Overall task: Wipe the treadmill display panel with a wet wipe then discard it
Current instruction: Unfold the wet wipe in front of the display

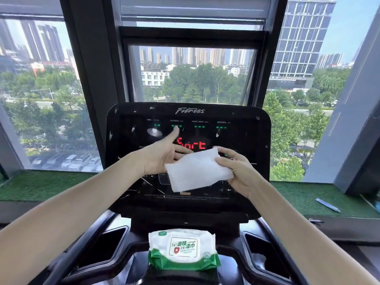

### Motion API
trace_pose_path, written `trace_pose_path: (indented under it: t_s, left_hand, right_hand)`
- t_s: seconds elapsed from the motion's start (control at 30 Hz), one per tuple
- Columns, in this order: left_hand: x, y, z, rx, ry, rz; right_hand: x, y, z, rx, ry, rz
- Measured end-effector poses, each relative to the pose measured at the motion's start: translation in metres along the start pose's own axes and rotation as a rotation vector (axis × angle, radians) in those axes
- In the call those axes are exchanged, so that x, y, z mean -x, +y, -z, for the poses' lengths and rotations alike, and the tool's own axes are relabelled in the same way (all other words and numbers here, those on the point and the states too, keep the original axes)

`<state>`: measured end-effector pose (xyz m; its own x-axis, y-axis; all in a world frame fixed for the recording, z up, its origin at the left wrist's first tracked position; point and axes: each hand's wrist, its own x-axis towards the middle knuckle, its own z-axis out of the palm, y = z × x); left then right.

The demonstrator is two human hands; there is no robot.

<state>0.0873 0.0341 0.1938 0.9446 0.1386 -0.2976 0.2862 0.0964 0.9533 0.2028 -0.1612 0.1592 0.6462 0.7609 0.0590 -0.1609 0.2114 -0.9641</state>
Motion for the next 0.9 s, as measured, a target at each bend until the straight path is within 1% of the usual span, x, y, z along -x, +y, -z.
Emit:
trace_pose_path:
  t_s: [0.03,0.07,0.1,0.17,0.2,0.23,0.27,0.33,0.43,0.47,0.57,0.63,0.7,0.8,0.83,0.9]
  left_hand:
    - [0.001,-0.001,-0.007,-0.145,-0.009,0.001]
    - [0.002,-0.002,-0.013,-0.236,-0.047,-0.008]
    - [0.002,-0.004,-0.020,-0.251,-0.081,-0.030]
    - [-0.006,-0.007,-0.028,-0.105,-0.075,-0.094]
    - [-0.010,-0.008,-0.032,-0.013,-0.034,-0.133]
    - [-0.013,-0.009,-0.036,0.046,0.027,-0.159]
    - [-0.016,-0.011,-0.039,0.067,0.088,-0.166]
    - [-0.018,-0.015,-0.041,0.038,0.163,-0.163]
    - [-0.018,-0.022,-0.041,-0.081,0.223,-0.169]
    - [-0.017,-0.023,-0.040,-0.103,0.230,-0.181]
    - [-0.015,-0.020,-0.038,-0.145,0.164,-0.256]
    - [-0.010,-0.018,-0.039,-0.238,0.135,-0.285]
    - [-0.007,-0.016,-0.044,-0.312,0.124,-0.274]
    - [-0.005,-0.014,-0.050,-0.383,0.066,-0.230]
    - [-0.004,-0.013,-0.052,-0.371,0.055,-0.221]
    - [-0.007,-0.012,-0.053,-0.251,0.103,-0.223]
  right_hand:
    - [0.000,-0.001,0.002,-0.018,-0.022,0.004]
    - [0.000,-0.001,0.003,-0.088,-0.036,0.012]
    - [-0.001,0.000,0.006,-0.217,-0.042,0.015]
    - [-0.003,0.006,0.008,-0.516,-0.042,-0.023]
    - [-0.003,0.010,0.008,-0.603,-0.042,-0.074]
    - [-0.004,0.016,0.009,-0.620,-0.047,-0.133]
    - [-0.002,0.020,0.008,-0.592,-0.072,-0.186]
    - [0.003,0.025,0.008,-0.440,-0.102,-0.238]
    - [0.007,0.023,0.009,-0.109,-0.103,-0.171]
    - [0.008,0.021,0.009,-0.055,-0.084,-0.150]
    - [0.007,0.017,0.018,-0.057,-0.074,-0.095]
    - [0.007,0.014,0.024,-0.027,-0.055,-0.068]
    - [0.008,0.012,0.029,0.018,-0.046,-0.051]
    - [0.011,0.010,0.035,0.035,-0.081,-0.054]
    - [0.011,0.009,0.038,0.031,-0.082,-0.066]
    - [0.010,0.008,0.043,-0.016,-0.069,-0.095]
